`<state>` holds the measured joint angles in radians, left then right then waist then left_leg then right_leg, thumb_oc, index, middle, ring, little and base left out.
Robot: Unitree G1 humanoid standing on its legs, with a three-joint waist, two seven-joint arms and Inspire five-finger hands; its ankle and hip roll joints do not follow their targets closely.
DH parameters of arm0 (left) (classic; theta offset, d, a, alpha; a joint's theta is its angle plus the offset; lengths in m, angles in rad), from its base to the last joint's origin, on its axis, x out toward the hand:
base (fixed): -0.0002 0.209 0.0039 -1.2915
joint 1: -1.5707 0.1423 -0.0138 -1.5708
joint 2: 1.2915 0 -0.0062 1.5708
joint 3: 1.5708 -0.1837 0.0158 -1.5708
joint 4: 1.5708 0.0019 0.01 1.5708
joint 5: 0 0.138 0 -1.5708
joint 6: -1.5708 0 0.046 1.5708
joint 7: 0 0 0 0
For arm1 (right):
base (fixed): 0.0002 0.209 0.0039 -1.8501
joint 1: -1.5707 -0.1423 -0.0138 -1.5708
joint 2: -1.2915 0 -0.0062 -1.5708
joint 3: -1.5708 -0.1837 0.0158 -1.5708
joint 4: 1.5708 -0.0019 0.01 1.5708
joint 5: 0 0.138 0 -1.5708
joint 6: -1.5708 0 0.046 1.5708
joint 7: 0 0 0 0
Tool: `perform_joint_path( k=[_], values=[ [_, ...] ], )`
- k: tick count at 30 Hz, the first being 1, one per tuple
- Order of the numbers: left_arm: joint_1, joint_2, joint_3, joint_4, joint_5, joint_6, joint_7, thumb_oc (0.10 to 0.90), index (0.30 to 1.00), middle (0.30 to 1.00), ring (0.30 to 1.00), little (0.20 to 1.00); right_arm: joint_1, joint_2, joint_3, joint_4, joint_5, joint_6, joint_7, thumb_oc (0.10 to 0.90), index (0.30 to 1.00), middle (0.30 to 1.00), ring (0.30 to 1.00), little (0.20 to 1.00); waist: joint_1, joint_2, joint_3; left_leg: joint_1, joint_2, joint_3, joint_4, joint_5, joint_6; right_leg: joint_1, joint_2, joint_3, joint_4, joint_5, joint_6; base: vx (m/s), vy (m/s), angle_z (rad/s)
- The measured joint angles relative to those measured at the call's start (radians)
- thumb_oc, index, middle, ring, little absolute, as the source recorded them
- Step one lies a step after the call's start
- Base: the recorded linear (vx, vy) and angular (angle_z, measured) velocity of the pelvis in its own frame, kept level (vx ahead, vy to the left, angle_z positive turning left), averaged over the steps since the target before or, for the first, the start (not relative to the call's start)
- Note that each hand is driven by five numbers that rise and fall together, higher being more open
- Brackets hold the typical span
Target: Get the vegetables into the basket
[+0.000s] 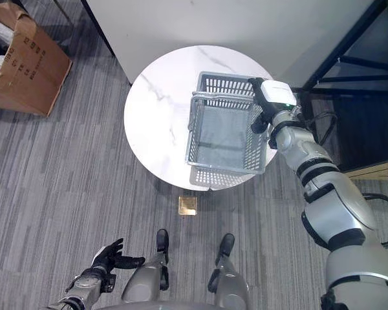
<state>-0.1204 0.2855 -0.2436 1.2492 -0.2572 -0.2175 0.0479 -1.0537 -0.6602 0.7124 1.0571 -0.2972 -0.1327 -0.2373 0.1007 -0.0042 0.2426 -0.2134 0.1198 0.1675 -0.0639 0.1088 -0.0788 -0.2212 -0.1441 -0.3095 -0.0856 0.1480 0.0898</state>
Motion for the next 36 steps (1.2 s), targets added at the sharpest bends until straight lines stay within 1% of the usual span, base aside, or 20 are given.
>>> perform_joint_path(
  k=[1, 5, 11, 15, 16, 17, 18, 20, 21, 22, 23, 24, 25, 26, 29, 30, 32, 33, 35, 36],
  values=[
    [-0.004, 0.0, 0.0, 0.001, 0.0, 0.0, 0.001, 0.9, 1.0, 1.0, 1.0, 1.0, -0.009, 0.0, 0.0, 0.008, 0.0, 0.001, -0.003, 0.4, 0.3, 0.3, 0.3, 0.3, 0.0, 0.0, 0.0, -0.003, 0.001, -0.002, 0.0, 0.0, 0.0, -0.002, 0.001, 0.0, 0.0, 0.0, 0.0, 0.03, -0.008, 0.02],
    [-0.012, -0.004, -0.017, 0.0, -0.003, 0.001, 0.018, 0.9, 1.0, 1.0, 1.0, 1.0, -0.028, 0.033, 0.003, 0.077, -0.002, 0.003, -0.009, 0.4, 0.3, 0.3, 0.3, 0.3, 0.005, 0.001, 0.0, -0.005, 0.001, -0.009, 0.0, 0.0, 0.0, -0.002, 0.002, -0.002, 0.0, 0.0, 0.0, 0.05, -0.015, 0.03],
    [-0.015, -0.018, -0.024, 0.0, -0.017, 0.001, 0.02, 0.9, 1.0, 1.0, 1.0, 1.0, -0.039, 0.032, 0.003, 0.154, -0.013, 0.012, -0.01, 0.4, 0.3, 0.3, 0.3, 0.3, 0.022, 0.001, 0.0, -0.004, -0.001, -0.023, 0.003, 0.005, 0.0, 0.01, -0.001, -0.013, 0.0, 0.0, 0.0, 0.01, 0.009, 0.06],
    [-0.014, -0.018, -0.028, 0.001, -0.016, 0.006, 0.02, 0.9, 1.0, 1.0, 1.0, 1.0, -0.027, 0.029, 0.003, 0.133, -0.021, 0.012, -0.002, 0.4, 0.3, 0.3, 0.3, 0.3, 0.017, 0.001, -0.001, 0.002, -0.004, -0.02, 0.003, 0.006, 0.0, 0.013, -0.003, -0.008, 0.0, 0.001, -0.001, 0.0, 0.006, -0.02],
    [-0.014, -0.018, -0.026, 0.001, -0.015, 0.009, 0.02, 0.9, 1.0, 1.0, 1.0, 1.0, -0.015, 0.024, 0.001, 0.11, -0.019, 0.015, 0.005, 0.4, 0.3, 0.3, 0.3, 0.3, 0.014, 0.0, -0.002, 0.006, -0.005, -0.019, 0.003, 0.006, 0.0, 0.017, -0.003, -0.006, 0.0, 0.001, -0.001, 0.0, 0.0, 0.0],
    [-0.014, -0.018, -0.019, 0.0, -0.014, 0.013, 0.02, 0.9, 1.0, 1.0, 1.0, 1.0, 0.007, 0.002, 0.001, 0.044, -0.017, 0.017, 0.023, 0.4, 0.3, 0.3, 0.3, 0.3, 0.007, 0.0, -0.002, 0.01, -0.005, -0.018, 0.002, 0.005, 0.0, 0.019, -0.002, -0.006, 0.0, 0.001, -0.001, 0.01, 0.041, -0.04],
    [-0.011, -0.018, -0.016, 0.001, -0.014, 0.018, 0.02, 0.9, 1.0, 1.0, 1.0, 1.0, 0.059, -0.051, 0.001, -0.112, -0.014, 0.021, 0.044, 0.4, 0.3, 0.3, 0.3, 0.3, -0.008, -0.001, -0.003, 0.016, -0.005, -0.016, 0.001, 0.005, 0.0, 0.022, -0.001, -0.002, 0.0, 0.001, -0.001, 0.01, 0.036, -0.07],
    [-0.005, -0.021, 0.011, -0.007, -0.004, 0.027, 0.019, 0.9, 1.0, 1.0, 1.0, 1.0, 0.141, -0.124, 0.0, -0.323, -0.015, 0.025, 0.066, 0.4, 0.3, 0.3, 0.3, 0.3, -0.021, -0.002, -0.003, 0.033, -0.005, -0.006, -0.006, 0.005, 0.001, 0.029, -0.003, 0.01, 0.0, 0.001, -0.001, 0.01, 0.019, -0.2],
    [0.016, -0.019, 0.025, -0.018, 0.005, 0.032, 0.019, 0.9, 1.0, 1.0, 1.0, 1.0, 0.204, -0.146, 0.001, -0.449, -0.016, -0.007, 0.074, 0.4, 0.3, 0.3, 0.3, 0.3, -0.041, -0.008, -0.005, 0.061, -0.004, 0.012, -0.013, 0.005, 0.001, 0.041, 0.0, 0.031, 0.0, 0.001, -0.001, 0.01, 0.006, -0.33],
    [0.027, -0.02, 0.045, -0.026, 0.023, 0.036, 0.017, 0.9, 1.0, 1.0, 1.0, 1.0, 0.291, -0.209, -0.001, -0.586, -0.018, -0.026, 0.095, 0.4, 0.3, 0.3, 0.3, 0.3, -0.061, -0.008, -0.005, 0.088, -0.003, 0.012, -0.023, 0.005, 0.0, 0.061, 0.001, 0.037, 0.0, 0.001, 0.0, 0.01, 0.003, -0.27],
    [0.028, -0.019, 0.051, -0.027, 0.025, 0.035, 0.017, 0.9, 1.0, 1.0, 1.0, 1.0, 0.333, -0.241, -0.001, -0.633, -0.019, -0.04, 0.101, 0.4, 0.3, 0.3, 0.3, 0.3, -0.068, -0.012, -0.008, 0.093, -0.002, 0.012, -0.023, 0.005, 0.0, 0.067, 0.003, 0.036, 0.0, 0.001, 0.0, 0.0, 0.004, -0.11],
    [0.029, -0.013, 0.051, -0.025, 0.025, 0.036, 0.017, 0.9, 1.0, 1.0, 1.0, 1.0, 0.355, -0.244, -0.002, -0.636, -0.02, -0.057, 0.108, 0.4, 0.3, 0.3, 0.3, 0.3, -0.081, -0.019, -0.012, 0.097, -0.001, 0.014, -0.023, 0.005, 0.0, 0.067, 0.004, 0.04, 0.0, 0.001, 0.0, 0.01, 0.008, -0.04],
    [0.027, -0.012, 0.052, -0.027, 0.027, 0.038, 0.016, 0.9, 1.0, 1.0, 1.0, 1.0, 0.386, -0.249, -0.015, -0.643, -0.02, -0.053, 0.114, 0.4, 0.3, 0.3, 0.3, 0.3, -0.099, -0.025, -0.015, 0.1, 0.0, 0.015, -0.024, 0.005, 0.0, 0.068, 0.004, 0.043, 0.0, 0.001, 0.0, 0.02, 0.009, -0.08],
    [0.036, -0.014, 0.077, -0.044, 0.051, 0.036, 0.004, 0.9, 1.0, 1.0, 1.0, 1.0, 0.542, -0.295, -0.121, -0.731, -0.02, -0.058, 0.135, 0.4, 0.3, 0.3, 0.3, 0.3, -0.096, -0.026, -0.016, 0.113, -0.001, 0.019, -0.024, 0.005, 0.0, 0.079, 0.004, 0.048, 0.0, 0.001, 0.0, 0.01, 0.007, -0.14],
    [0.062, -0.005, 0.089, -0.025, 0.066, 0.041, -0.004, 0.9, 1.0, 1.0, 1.0, 1.0, 0.584, -0.322, -0.124, -0.736, -0.025, -0.07, 0.17, 0.4, 0.3, 0.3, 0.3, 0.3, -0.13, -0.027, -0.023, 0.133, 0.0, 0.037, -0.024, 0.0, -0.004, 0.086, 0.004, 0.071, 0.0, 0.003, 0.001, 0.02, 0.013, -0.21],
    [0.069, -0.005, 0.102, -0.024, 0.085, 0.043, -0.009, 0.9, 1.0, 1.0, 1.0, 1.0, 0.649, -0.353, -0.169, -0.761, -0.041, -0.074, 0.177, 0.4, 0.3, 0.3, 0.3, 0.3, -0.126, -0.025, -0.028, 0.135, 0.002, 0.039, -0.024, 0.001, -0.005, 0.087, 0.006, 0.074, 0.0, 0.005, -0.001, 0.04, 0.007, -0.09],
    [0.085, -0.006, 0.117, -0.022, 0.103, 0.049, -0.012, 0.9, 1.0, 1.0, 1.0, 1.0, 0.725, -0.37, -0.222, -0.779, -0.047, -0.078, 0.19, 0.4, 0.3, 0.3, 0.3, 0.3, -0.138, -0.025, -0.035, 0.151, 0.004, 0.044, -0.024, 0.0, -0.005, 0.099, 0.007, 0.08, 0.0, 0.005, -0.001, 0.04, 0.014, -0.07],
    [0.099, -0.007, 0.129, -0.024, 0.106, 0.049, -0.012, 0.9, 1.0, 1.0, 1.0, 1.0, 0.779, -0.373, -0.267, -0.803, -0.05, -0.085, 0.195, 0.4, 0.3, 0.3, 0.3, 0.3, -0.141, -0.025, -0.039, 0.158, 0.004, 0.046, -0.024, -0.001, -0.005, 0.105, 0.008, 0.081, 0.0, 0.005, 0.0, 0.03, 0.022, -0.04],
    [0.113, -0.007, 0.134, -0.021, 0.115, 0.052, -0.011, 0.9, 1.0, 1.0, 1.0, 1.0, 0.844, -0.373, -0.309, -0.812, -0.05, -0.097, 0.196, 0.4, 0.3, 0.3, 0.3, 0.3, -0.153, -0.024, -0.058, 0.165, 0.003, 0.055, -0.024, -0.003, -0.005, 0.106, 0.007, 0.09, 0.0, 0.005, 0.0, 0.03, 0.04, -0.15],
    [0.115, -0.011, 0.133, -0.023, 0.132, 0.05, -0.015, 0.9, 1.0, 1.0, 1.0, 1.0, 0.927, -0.359, -0.363, -0.812, -0.051, -0.103, 0.197, 0.4, 0.3, 0.3, 0.3, 0.3, -0.157, -0.022, -0.061, 0.192, 0.001, 0.069, -0.024, -0.008, -0.005, 0.124, 0.007, 0.103, 0.0, 0.004, 0.0, 0.04, 0.082, -0.24]
  ],
)
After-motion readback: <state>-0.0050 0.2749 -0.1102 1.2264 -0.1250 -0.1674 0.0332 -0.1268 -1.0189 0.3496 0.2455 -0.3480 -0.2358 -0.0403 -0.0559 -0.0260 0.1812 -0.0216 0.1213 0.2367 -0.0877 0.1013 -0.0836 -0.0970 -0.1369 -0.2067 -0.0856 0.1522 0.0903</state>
